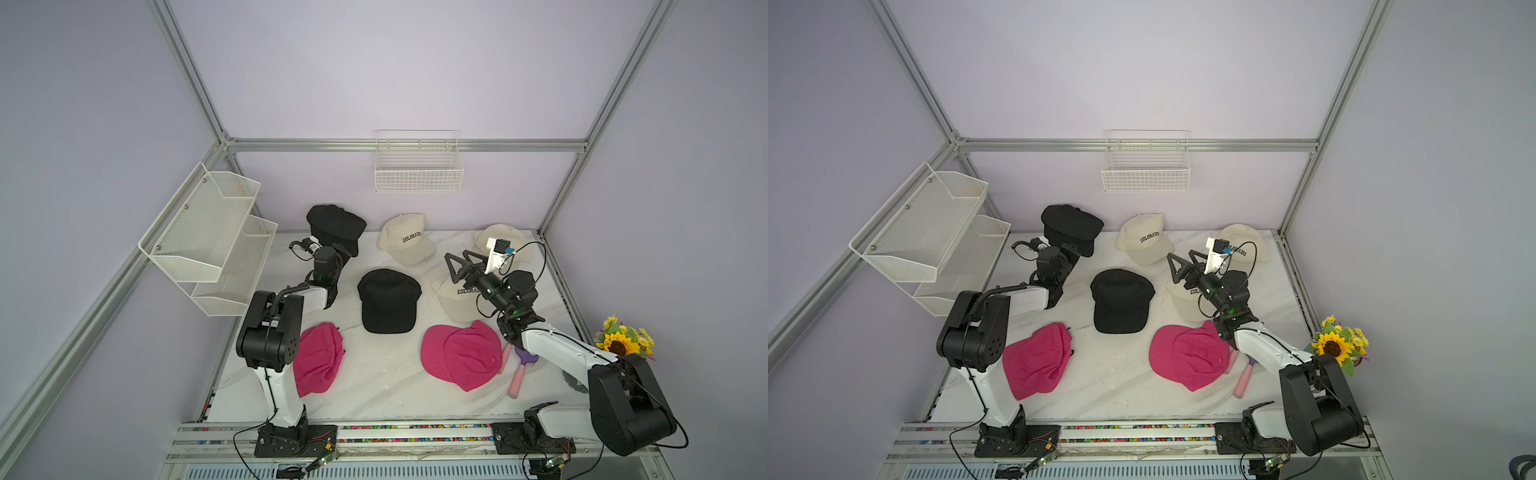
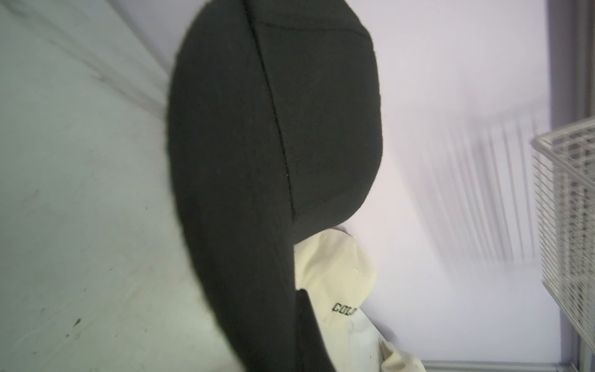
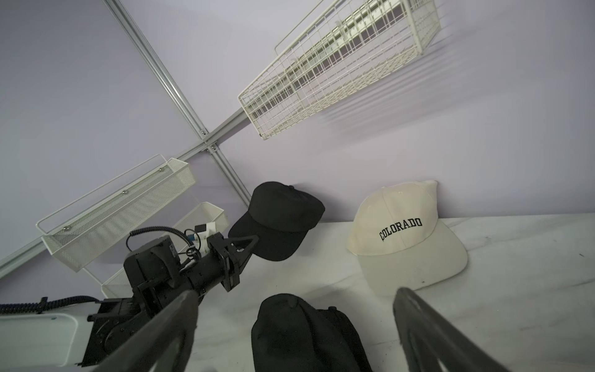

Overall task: Stack the baseball caps by color
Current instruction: Pick up the baseball cap from the center of the board.

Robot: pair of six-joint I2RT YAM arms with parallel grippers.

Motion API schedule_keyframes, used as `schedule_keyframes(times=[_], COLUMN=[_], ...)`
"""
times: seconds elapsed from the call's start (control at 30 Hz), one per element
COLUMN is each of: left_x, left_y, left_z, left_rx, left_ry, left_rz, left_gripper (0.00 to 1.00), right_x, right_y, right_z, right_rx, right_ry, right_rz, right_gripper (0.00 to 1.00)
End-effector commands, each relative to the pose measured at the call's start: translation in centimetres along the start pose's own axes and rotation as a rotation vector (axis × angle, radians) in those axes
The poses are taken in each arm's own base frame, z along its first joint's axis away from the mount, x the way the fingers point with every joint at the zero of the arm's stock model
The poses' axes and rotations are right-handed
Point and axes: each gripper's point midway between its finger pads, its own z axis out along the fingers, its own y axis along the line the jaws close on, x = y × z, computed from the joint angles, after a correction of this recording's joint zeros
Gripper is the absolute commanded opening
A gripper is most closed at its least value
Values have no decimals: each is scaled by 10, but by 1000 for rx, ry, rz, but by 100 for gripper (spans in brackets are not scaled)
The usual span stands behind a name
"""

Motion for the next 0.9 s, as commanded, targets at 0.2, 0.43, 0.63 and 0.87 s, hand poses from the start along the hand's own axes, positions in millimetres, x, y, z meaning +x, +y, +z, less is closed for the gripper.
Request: schedule_keyframes(times=[0.2, 0.43, 0.63, 0.87], left_x=[-20, 14, 40, 67], left_y=[-98, -161, -174, -166], left_z=[-81, -150, -190, -223], left_rx=[272, 638, 775, 844], left_ry=[123, 401, 598, 739], left_rz=[266, 255, 218, 243], left_gripper=[0, 0, 0, 0], right_x=[6, -10, -25, -28], right_y=[6, 14, 27, 36], right_z=[11, 13, -5, -20], right_rx=[-188, -199, -275, -347], right_ry=[180, 186, 179, 187], right_rz=[12, -44, -69, -116], right_gripper=[97, 97, 97, 97])
